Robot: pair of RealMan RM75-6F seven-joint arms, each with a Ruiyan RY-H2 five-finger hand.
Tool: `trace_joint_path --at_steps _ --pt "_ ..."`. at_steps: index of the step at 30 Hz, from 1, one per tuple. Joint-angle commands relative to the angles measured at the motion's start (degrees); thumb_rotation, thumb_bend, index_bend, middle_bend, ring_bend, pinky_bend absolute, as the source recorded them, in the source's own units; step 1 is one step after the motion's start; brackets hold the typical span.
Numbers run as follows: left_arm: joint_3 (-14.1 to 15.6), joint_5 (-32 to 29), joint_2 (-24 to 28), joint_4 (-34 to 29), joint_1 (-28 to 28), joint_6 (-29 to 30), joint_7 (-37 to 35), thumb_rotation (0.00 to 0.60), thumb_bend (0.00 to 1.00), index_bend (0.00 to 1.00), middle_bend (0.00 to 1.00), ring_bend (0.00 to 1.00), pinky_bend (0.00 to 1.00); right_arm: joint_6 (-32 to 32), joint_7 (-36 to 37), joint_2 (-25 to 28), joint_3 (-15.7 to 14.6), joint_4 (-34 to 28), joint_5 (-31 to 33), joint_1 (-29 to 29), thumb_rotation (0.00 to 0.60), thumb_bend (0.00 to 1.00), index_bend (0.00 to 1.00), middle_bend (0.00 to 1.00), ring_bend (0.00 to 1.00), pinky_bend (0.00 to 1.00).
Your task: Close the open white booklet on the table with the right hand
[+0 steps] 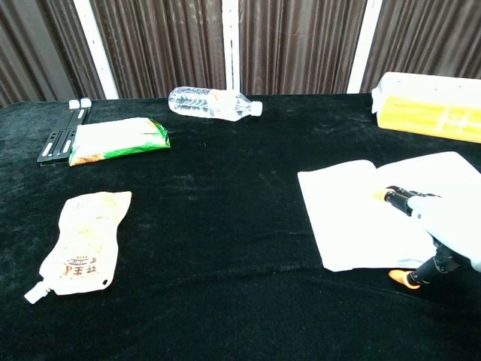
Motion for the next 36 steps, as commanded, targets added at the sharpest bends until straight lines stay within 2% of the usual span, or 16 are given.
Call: trace_joint_path --at_steps 1,11,16,21,31,36 --pt "0.0 0.0 0.0 0.0 0.0 -0.1 0.0 0.6 0.15 0.03 0.0 0.0 0.0 0.0 0.9 -0.8 -0.1 1.5 -0.5 0.2 0.6 0.14 0.0 0.0 0.0 0.0" --pt "0.0 0.0 -0.2 0.1 -0.1 -0.2 0.1 0.6 0.15 0.03 0.0 0.0 0.0 2.6 3.7 -3.4 -0.6 6.9 -4.3 0.1 0.6 0.15 0.0 0.0 0.0 0.0" --pt "0.1 0.1 -0.3 0.2 -0.1 -0.1 0.1 0.6 0.15 0.03 0.0 0.0 0.0 5.7 8.6 -5.1 -0.7 10.1 -8.4 -0.4 0.6 0.24 0.0 0.0 0.0 0.0" --pt "0.1 0.1 -0.4 0.2 -0.1 -0.1 0.0 0.6 0.15 0.03 0.0 0.0 0.0 8.4 12.4 -6.3 -0.2 12.5 -11.1 -0.8 0.6 0.28 0.0 0.0 0.0 0.0" --pt "-0.1 0.3 -0.5 0.3 0.0 0.4 -0.3 0.6 0.15 0.03 0.0 0.0 0.0 11.0 14.2 -6.1 3.2 11.2 -9.8 -1.9 0.6 0.32 0.0 0.0 0.0 0.0" --pt "-0.1 0.4 -0.6 0.4 0.0 0.5 -0.4 0.6 0.15 0.03 0.0 0.0 0.0 13.5 12.7 -3.6 6.1 8.7 -8.1 -3.0 0.6 0.32 0.0 0.0 0.0 0.0"
